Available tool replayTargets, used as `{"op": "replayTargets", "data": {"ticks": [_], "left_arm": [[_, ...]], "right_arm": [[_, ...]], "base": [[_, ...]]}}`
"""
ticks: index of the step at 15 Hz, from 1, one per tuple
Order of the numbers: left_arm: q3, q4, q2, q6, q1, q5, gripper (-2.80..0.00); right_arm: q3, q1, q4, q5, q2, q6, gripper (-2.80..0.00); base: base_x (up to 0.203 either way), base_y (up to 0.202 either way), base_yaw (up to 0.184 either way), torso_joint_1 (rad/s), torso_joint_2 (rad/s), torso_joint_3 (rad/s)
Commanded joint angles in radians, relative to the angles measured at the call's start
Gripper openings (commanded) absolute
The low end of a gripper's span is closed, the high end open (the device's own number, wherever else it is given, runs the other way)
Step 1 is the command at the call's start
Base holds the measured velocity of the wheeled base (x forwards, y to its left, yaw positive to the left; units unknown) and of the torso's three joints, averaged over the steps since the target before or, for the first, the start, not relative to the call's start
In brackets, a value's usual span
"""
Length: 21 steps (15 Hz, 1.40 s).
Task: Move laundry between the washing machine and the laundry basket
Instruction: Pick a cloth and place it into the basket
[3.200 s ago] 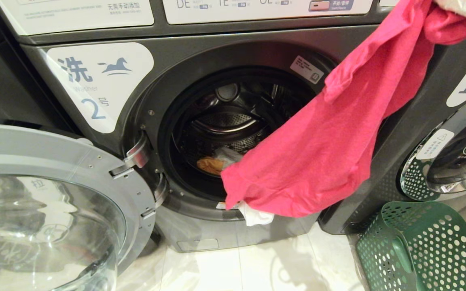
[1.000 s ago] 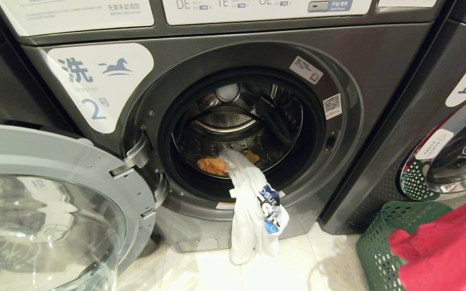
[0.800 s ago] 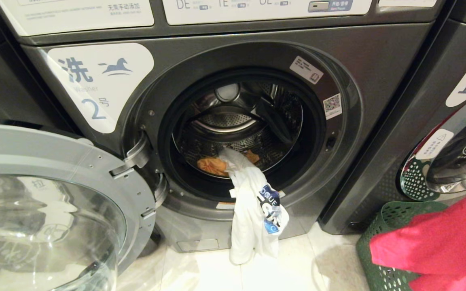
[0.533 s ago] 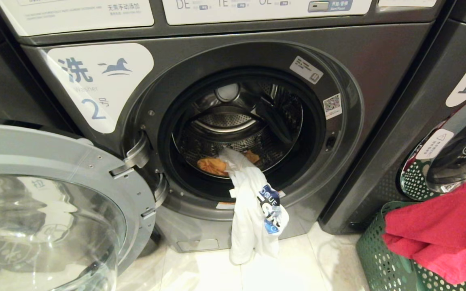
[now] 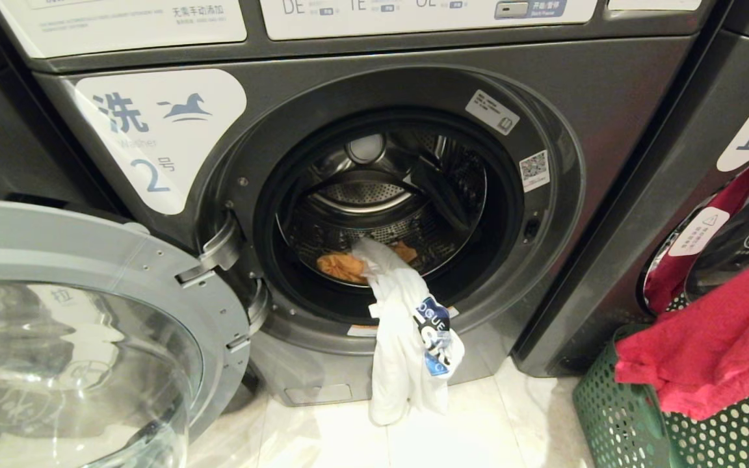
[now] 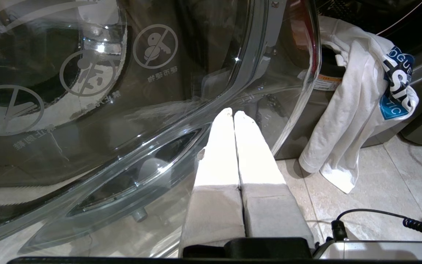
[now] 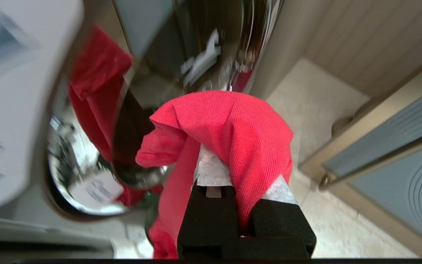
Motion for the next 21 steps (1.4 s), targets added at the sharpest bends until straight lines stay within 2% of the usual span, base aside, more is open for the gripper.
{"op": "replayTargets", "data": {"ticks": [1, 6, 8, 9, 13, 15, 16, 17, 19, 20, 21], "left_arm": [[0.0, 0.0, 0.0, -0.001, 0.0, 0.0, -2.8], [0.0, 0.0, 0.0, -0.001, 0.0, 0.0, -2.8], [0.0, 0.0, 0.0, -0.001, 0.0, 0.0, -2.8], [0.0, 0.0, 0.0, -0.001, 0.0, 0.0, -2.8], [0.0, 0.0, 0.0, -0.001, 0.0, 0.0, -2.8], [0.0, 0.0, 0.0, -0.001, 0.0, 0.0, -2.8], [0.0, 0.0, 0.0, -0.001, 0.0, 0.0, -2.8], [0.0, 0.0, 0.0, -0.001, 0.0, 0.0, -2.8], [0.0, 0.0, 0.0, -0.001, 0.0, 0.0, -2.8], [0.0, 0.0, 0.0, -0.001, 0.0, 0.0, -2.8], [0.0, 0.0, 0.0, -0.001, 0.0, 0.0, -2.8]], "right_arm": [[0.062, -0.008, -0.016, 0.003, 0.022, 0.001, -2.8], [0.28, -0.075, -0.222, 0.027, 0.103, -0.01, -2.8], [0.294, -0.106, -0.231, 0.099, 0.107, -0.02, -2.8], [0.309, -0.114, -0.231, 0.125, 0.105, -0.029, 0.0], [0.331, -0.117, -0.228, 0.144, 0.085, -0.032, 0.0], [0.343, -0.112, -0.212, 0.203, 0.037, -0.05, 0.0], [0.364, -0.096, -0.189, 0.285, -0.012, -0.076, 0.0], [0.408, -0.072, -0.155, 0.418, -0.081, -0.128, 0.0], [0.555, -0.01, -0.099, 0.717, -0.224, -0.327, 0.0], [0.617, 0.059, -0.083, 0.801, -0.268, -0.403, 0.0], [0.659, 0.168, -0.074, 0.831, -0.293, -0.44, 0.0]], "base": [[0.0, 0.0, 0.0, 0.0, 0.0, 0.0], [0.0, 0.0, 0.0, 0.0, 0.0, 0.0], [0.0, 0.0, 0.0, 0.0, 0.0, 0.0], [0.0, 0.0, 0.0, 0.0, 0.0, 0.0], [0.0, 0.0, 0.0, 0.0, 0.0, 0.0], [0.0, 0.0, 0.0, 0.0, 0.0, 0.0], [0.0, 0.0, 0.0, 0.0, 0.0, 0.0], [0.0, 0.0, 0.0, 0.0, 0.0, 0.0], [0.0, 0.0, 0.0, 0.0, 0.0, 0.0], [0.0, 0.0, 0.0, 0.0, 0.0, 0.0], [0.0, 0.0, 0.0, 0.0, 0.0, 0.0]]}}
